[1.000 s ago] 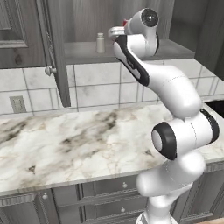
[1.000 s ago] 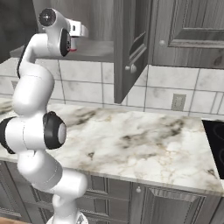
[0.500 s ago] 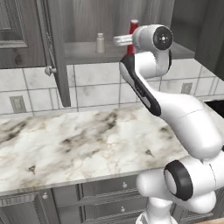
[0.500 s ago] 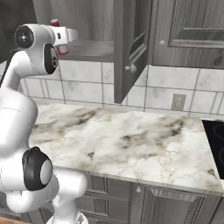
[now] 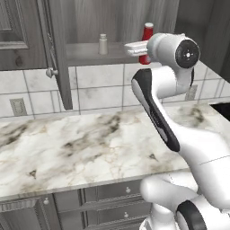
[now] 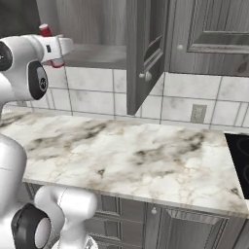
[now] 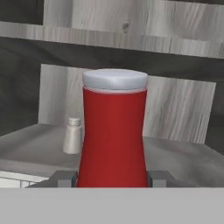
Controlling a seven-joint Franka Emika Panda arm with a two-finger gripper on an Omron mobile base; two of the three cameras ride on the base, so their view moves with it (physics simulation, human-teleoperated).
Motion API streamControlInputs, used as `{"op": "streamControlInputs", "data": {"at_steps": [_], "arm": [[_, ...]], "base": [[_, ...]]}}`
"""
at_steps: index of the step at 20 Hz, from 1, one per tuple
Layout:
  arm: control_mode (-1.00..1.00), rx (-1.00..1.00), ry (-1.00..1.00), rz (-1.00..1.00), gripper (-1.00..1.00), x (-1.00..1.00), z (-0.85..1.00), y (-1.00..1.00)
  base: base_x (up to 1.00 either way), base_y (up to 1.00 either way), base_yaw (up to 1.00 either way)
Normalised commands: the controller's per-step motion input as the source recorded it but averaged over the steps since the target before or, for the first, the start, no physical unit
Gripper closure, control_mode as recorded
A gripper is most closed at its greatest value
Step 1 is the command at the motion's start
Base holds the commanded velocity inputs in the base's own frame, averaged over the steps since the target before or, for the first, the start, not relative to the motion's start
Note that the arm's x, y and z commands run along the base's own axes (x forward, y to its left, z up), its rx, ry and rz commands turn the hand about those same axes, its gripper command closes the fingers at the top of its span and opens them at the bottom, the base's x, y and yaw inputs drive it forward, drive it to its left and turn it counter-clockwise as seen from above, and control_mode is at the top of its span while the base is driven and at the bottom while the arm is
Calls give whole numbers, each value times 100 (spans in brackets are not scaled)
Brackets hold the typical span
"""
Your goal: Move the shaker and ketchup from the cabinet to the dining counter.
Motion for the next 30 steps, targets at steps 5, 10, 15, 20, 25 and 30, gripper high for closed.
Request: {"op": "streamControlInputs", "data": {"at_steps": [5, 10, 15, 20, 25, 30], "arm": [[-100, 3, 0, 0, 100, -93, -6, -7], [-100, 5, -1, 0, 100, -98, -1, -24], [-100, 1, 10, 0, 100, -57, -1, -19], [100, 0, 18, 0, 100, -23, -7, -6], [100, 0, 0, 0, 100, 0, 0, 0], [100, 0, 0, 0, 100, 0, 0, 0]], "base": [[0, 0, 0], [0, 0, 0], [0, 0, 0], [-6, -1, 0], [-49, -6, 0], [-89, 0, 7]]}}
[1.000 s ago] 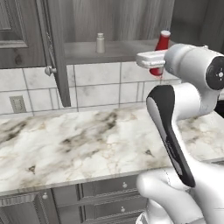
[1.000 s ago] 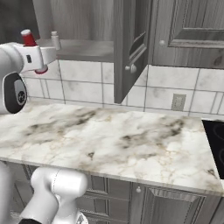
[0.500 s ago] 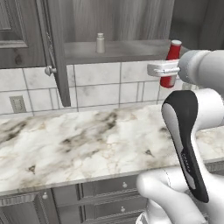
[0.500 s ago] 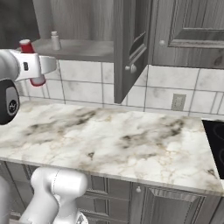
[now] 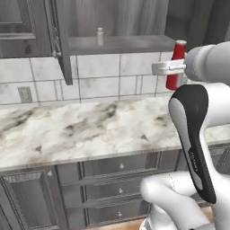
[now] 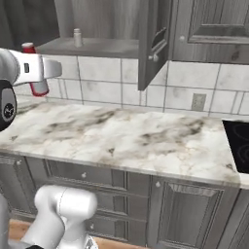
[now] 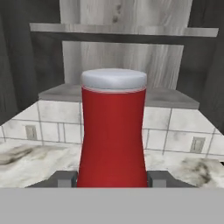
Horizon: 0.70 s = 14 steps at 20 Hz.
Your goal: Move the shaker and ketchup from the cabinet to the dining counter.
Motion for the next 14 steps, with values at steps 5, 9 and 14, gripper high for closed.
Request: {"op": "streamControlInputs", "data": {"at_steps": [5, 9, 14], "arm": [[100, 0, 0, 0, 100, 0, 0, 0], [100, 0, 0, 0, 100, 0, 0, 0], [100, 0, 0, 0, 100, 0, 0, 0]], "base": [[-98, 0, 32], [-71, -1, 62], [-69, -3, 69]]}}
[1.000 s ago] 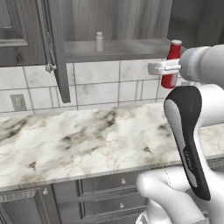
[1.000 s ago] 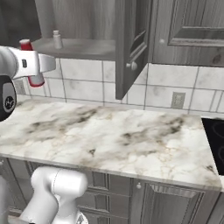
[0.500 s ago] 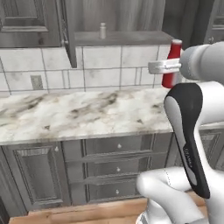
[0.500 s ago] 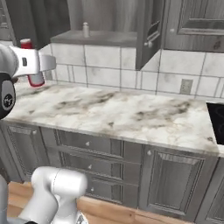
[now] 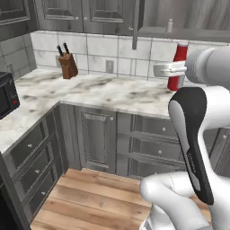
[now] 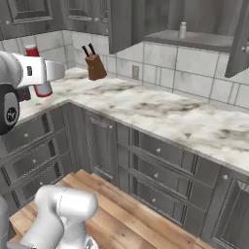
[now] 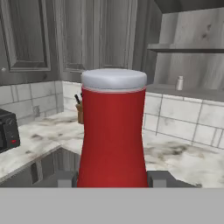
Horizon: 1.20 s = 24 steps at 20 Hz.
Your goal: Move the shaker and ketchup from the cabinet to the dining counter.
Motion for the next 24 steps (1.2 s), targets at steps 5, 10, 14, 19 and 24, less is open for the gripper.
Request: {"op": "streamControlInputs", "data": {"at_steps": [5, 10, 14, 19, 24], "arm": [[100, 0, 0, 0, 100, 0, 0, 0], [100, 0, 0, 0, 100, 0, 0, 0], [100, 0, 0, 0, 100, 0, 0, 0], [100, 0, 0, 0, 100, 0, 0, 0], [100, 0, 0, 0, 100, 0, 0, 0]], "base": [[-48, 0, 76], [-29, -5, 85], [-11, 0, 90], [0, 0, 95], [0, 0, 97]]}}
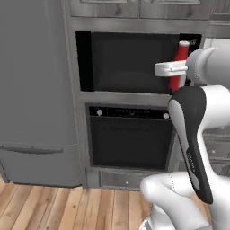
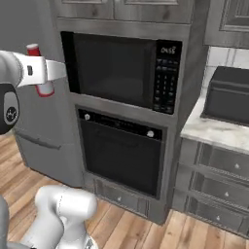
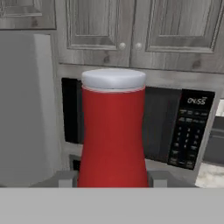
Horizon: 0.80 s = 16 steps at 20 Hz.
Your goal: Move the shaker and ketchup from the cabinet to the dining counter.
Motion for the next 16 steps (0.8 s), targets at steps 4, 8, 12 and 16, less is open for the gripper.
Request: {"op": "streamControlInputs", "data": {"at_steps": [4, 8, 12, 16], "arm": [[100, 0, 0, 0, 100, 0, 0, 0], [100, 0, 0, 0, 100, 0, 0, 0], [100, 0, 0, 0, 100, 0, 0, 0], [100, 0, 0, 0, 100, 0, 0, 0]], "base": [[0, 0, 97], [0, 0, 96], [15, 0, 90], [64, -2, 76]]}}
